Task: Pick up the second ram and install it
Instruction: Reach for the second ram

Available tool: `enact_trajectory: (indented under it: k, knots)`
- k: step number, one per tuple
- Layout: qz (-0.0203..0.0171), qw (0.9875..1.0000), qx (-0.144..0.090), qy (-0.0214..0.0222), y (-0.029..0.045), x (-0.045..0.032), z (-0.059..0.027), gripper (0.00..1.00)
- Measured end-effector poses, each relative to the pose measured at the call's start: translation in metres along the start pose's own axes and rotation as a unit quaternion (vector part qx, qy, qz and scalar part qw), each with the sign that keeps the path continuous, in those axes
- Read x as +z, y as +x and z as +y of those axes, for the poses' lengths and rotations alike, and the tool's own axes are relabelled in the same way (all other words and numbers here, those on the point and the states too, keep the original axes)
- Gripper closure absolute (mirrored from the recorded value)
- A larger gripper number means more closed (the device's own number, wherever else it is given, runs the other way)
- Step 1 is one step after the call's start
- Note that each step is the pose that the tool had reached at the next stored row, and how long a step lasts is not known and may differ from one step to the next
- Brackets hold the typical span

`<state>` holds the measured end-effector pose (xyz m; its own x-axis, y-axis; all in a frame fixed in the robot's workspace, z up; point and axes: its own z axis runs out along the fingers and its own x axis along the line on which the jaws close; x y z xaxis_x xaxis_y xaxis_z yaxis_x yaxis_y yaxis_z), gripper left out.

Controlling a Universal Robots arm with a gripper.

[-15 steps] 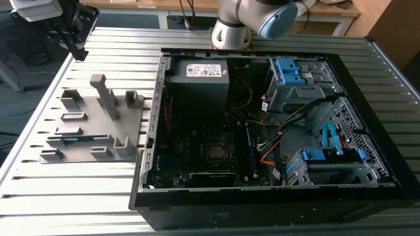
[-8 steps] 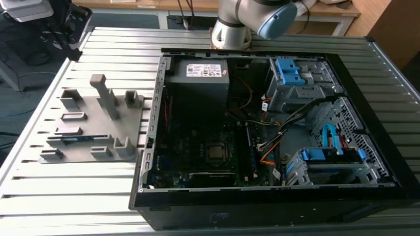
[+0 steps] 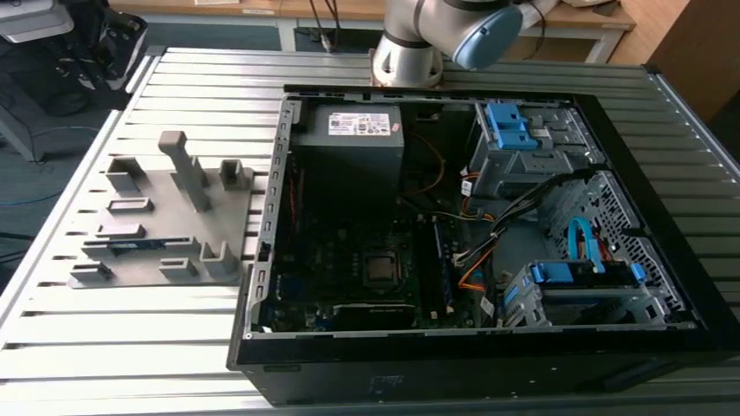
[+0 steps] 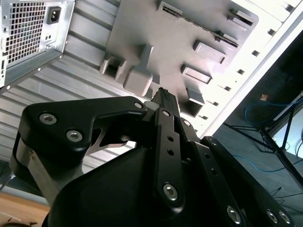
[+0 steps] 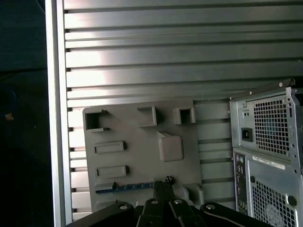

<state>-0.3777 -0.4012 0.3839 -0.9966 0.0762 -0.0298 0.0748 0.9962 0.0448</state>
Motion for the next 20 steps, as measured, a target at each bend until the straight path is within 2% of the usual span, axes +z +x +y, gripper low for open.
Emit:
enact_trajectory:
  k: [8,14,20]
  knots:
    - [0.0000,1.0000,0.000,0.0000,0.0230,0.0015,-0.0042,0.90]
    - [0.0000,1.0000,0.000,0.0000,0.0234,0.0083,-0.0157,0.90]
    - [0.0000,1.0000,0.000,0.0000,0.0233,0.0188,-0.0222,0.90]
